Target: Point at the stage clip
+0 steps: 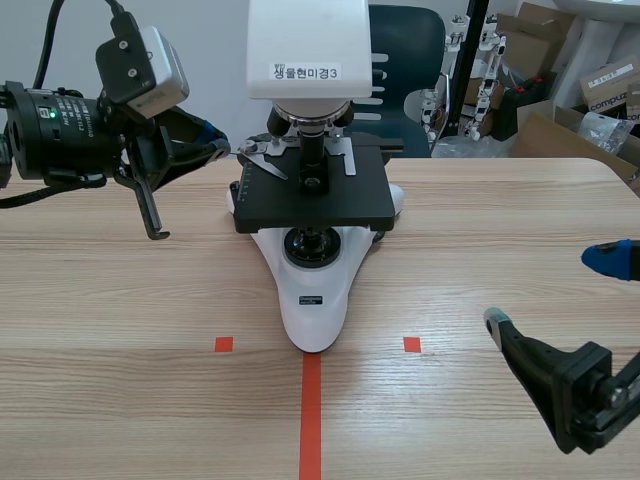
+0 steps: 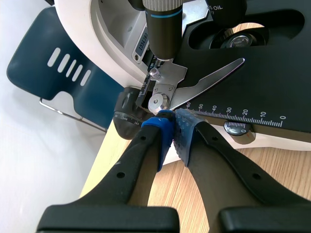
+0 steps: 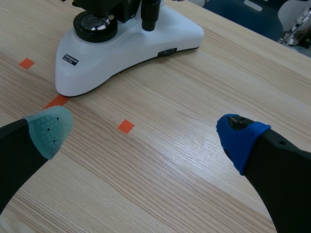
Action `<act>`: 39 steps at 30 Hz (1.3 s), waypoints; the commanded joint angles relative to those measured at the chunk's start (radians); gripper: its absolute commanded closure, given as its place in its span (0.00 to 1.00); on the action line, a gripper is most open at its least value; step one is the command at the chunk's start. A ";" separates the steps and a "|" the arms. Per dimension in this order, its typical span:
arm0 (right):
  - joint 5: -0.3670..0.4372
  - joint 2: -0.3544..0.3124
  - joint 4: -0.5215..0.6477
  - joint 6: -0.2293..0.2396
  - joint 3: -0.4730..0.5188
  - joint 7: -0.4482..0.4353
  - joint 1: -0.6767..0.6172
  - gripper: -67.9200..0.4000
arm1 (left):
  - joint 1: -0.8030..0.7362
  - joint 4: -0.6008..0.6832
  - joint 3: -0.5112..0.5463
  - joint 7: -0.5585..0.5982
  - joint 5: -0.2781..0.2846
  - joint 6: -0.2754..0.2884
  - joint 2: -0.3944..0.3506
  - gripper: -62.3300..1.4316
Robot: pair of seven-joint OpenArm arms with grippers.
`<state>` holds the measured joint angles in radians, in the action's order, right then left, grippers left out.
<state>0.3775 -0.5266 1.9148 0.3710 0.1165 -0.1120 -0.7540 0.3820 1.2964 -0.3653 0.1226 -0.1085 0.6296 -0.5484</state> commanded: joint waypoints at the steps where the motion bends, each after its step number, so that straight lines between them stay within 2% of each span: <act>1: 0.008 -0.011 0.014 -0.004 0.006 -0.018 0.006 0.00 | 0.011 0.023 0.012 0.006 0.007 -0.010 0.002 0.93; 39: 0.008 -0.011 0.014 -0.004 0.006 -0.018 0.006 0.00 | 0.011 0.023 0.012 -0.011 0.007 -0.010 0.002 0.93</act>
